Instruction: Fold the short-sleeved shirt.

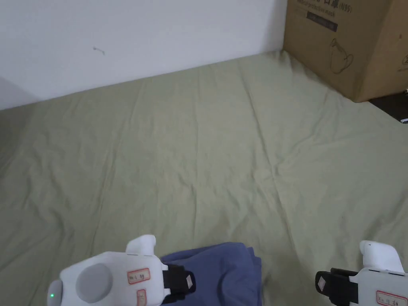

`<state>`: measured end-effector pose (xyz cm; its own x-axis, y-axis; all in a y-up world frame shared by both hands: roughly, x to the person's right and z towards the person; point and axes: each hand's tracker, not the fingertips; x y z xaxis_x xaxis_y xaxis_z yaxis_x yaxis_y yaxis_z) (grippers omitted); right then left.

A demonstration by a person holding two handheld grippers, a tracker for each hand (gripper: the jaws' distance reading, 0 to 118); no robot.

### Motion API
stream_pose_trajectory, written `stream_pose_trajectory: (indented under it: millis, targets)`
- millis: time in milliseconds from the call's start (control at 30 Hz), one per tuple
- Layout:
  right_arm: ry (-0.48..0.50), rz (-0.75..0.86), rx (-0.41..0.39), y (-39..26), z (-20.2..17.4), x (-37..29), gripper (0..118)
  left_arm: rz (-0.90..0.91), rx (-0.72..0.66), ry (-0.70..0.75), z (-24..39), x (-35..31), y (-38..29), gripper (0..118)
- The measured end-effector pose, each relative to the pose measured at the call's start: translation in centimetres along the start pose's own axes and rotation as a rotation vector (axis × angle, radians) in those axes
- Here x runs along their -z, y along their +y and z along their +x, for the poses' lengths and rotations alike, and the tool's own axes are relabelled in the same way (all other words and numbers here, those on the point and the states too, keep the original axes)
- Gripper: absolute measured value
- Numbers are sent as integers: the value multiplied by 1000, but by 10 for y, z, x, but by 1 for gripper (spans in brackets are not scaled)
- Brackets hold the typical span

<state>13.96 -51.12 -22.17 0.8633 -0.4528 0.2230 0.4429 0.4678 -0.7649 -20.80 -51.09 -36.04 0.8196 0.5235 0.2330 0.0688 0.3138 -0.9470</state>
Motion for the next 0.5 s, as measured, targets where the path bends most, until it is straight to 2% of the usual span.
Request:
stream_pose_trajectory:
  millis: [133, 267, 367, 500]
  targets:
    - [-8, -9, -1, 0, 2, 2, 2, -74, 43, -108, 27, 36, -9, 7]
    - [-16, -14, 2, 2, 10, 3, 2, -158, 169, -27, 55, 81, -12, 7]
    - [-22, -17, -1, 2, 14, 3, 2, -148, 129, -85, 55, 92, -5, 6]
    - [-28, -28, -17, 3, 11, 7, 2, -153, 92, -85, 52, 96, -2, 6]
